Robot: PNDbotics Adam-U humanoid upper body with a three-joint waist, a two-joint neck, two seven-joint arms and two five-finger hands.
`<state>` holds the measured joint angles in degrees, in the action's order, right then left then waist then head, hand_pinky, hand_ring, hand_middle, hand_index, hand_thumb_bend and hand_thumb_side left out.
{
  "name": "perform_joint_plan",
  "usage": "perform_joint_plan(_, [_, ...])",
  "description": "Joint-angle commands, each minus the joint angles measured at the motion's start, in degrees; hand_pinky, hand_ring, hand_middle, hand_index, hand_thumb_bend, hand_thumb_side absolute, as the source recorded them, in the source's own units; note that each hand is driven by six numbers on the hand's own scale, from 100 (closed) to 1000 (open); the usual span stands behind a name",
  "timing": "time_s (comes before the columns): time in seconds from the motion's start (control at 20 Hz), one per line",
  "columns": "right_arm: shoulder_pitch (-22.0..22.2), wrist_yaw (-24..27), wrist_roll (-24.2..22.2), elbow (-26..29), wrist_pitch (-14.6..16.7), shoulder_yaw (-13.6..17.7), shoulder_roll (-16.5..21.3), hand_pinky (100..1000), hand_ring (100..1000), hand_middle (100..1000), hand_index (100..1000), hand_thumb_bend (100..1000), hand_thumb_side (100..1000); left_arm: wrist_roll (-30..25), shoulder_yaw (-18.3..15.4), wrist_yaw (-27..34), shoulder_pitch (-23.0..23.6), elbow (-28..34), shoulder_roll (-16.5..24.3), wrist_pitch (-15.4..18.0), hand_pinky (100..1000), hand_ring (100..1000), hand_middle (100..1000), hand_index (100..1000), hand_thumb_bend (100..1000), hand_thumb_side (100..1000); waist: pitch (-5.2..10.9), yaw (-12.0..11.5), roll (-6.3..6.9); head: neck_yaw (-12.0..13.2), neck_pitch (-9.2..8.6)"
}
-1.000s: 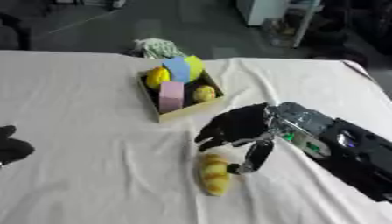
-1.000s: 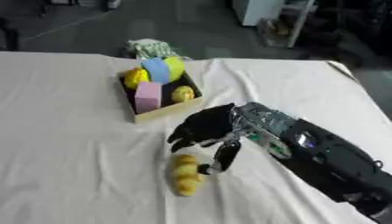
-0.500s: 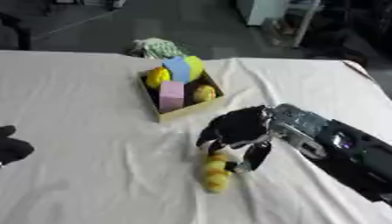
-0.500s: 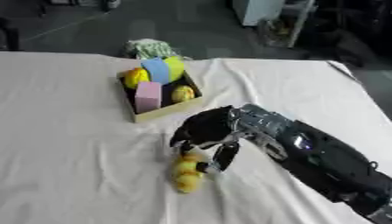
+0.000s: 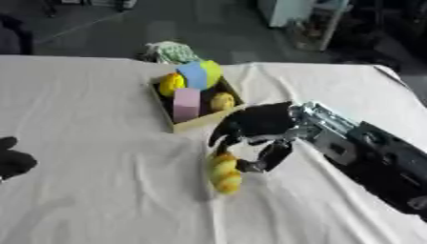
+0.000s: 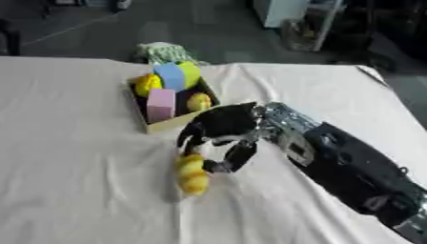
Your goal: Pick up objects on the table and place them in the box.
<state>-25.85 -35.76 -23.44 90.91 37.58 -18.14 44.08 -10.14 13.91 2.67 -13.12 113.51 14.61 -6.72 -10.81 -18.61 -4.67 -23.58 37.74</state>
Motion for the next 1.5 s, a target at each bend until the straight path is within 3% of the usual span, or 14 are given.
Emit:
perform_joint_plan(0.05, [-2.75,4.13,-1.36,-2.39,-0.79,2.38,0.60,828,851,815,508,100,236,-0.05,-0.32,0.14,-0.35,1.08,0.39,0.10,827,733,639,842,100,731,0.91,0.07,0.37,-0.05,-0.35])
perform_joint_plan(0.4, [-11.85,4.09,-1.06,-14.53,-3.37,6.47,-3.36,828,850,816,523,100,227,-0.10,-0.28,0.17,-0.17,1.08,0.25,0.10,827,733,640,842,100,732,1.01,-0.06,0.71,-0.21,-0.33])
perform_joint_plan(0.6, [-13.69,2.29,0.63,-17.96,-3.14,7.32,-4.18,819,842,817,548,100,222,-0.15,-0.24,0.21,-0.03,1.08,0.13,0.04,827,734,640,842,100,734,1.10,-0.01,0.92,-0.34,-0.36])
perform_joint_plan(0.85, [-18.16,-1.90,2.50,-24.74,-7.01,13.49,-7.42,811,838,820,580,100,216,-0.43,0.02,0.36,-0.27,1.08,-0.15,-0.05,827,735,640,842,100,737,0.89,-0.63,1.03,-1.22,-0.83])
perform_joint_plan(0.95, [-19.56,-3.62,3.27,-27.54,-8.73,14.38,-8.78,810,836,820,587,100,215,-0.61,0.17,0.45,-0.37,1.08,-0.26,-0.13,827,735,640,842,100,737,0.86,-0.93,1.06,-1.50,-0.86])
perform_joint_plan(1.3, [-23.61,-9.37,8.58,-36.83,-14.47,11.41,-12.61,813,842,830,640,100,230,-0.91,0.34,0.73,-0.59,1.08,-0.44,-0.25,828,736,640,842,100,737,0.90,-1.47,1.11,-2.19,-0.78])
perform_joint_plan(1.5, [-24.29,-12.74,11.76,-39.25,-16.43,9.60,-13.98,815,845,829,687,100,236,-0.94,0.32,0.85,-0.63,1.08,-0.46,-0.26,828,736,640,842,100,737,0.90,-1.47,1.20,-2.30,-0.84])
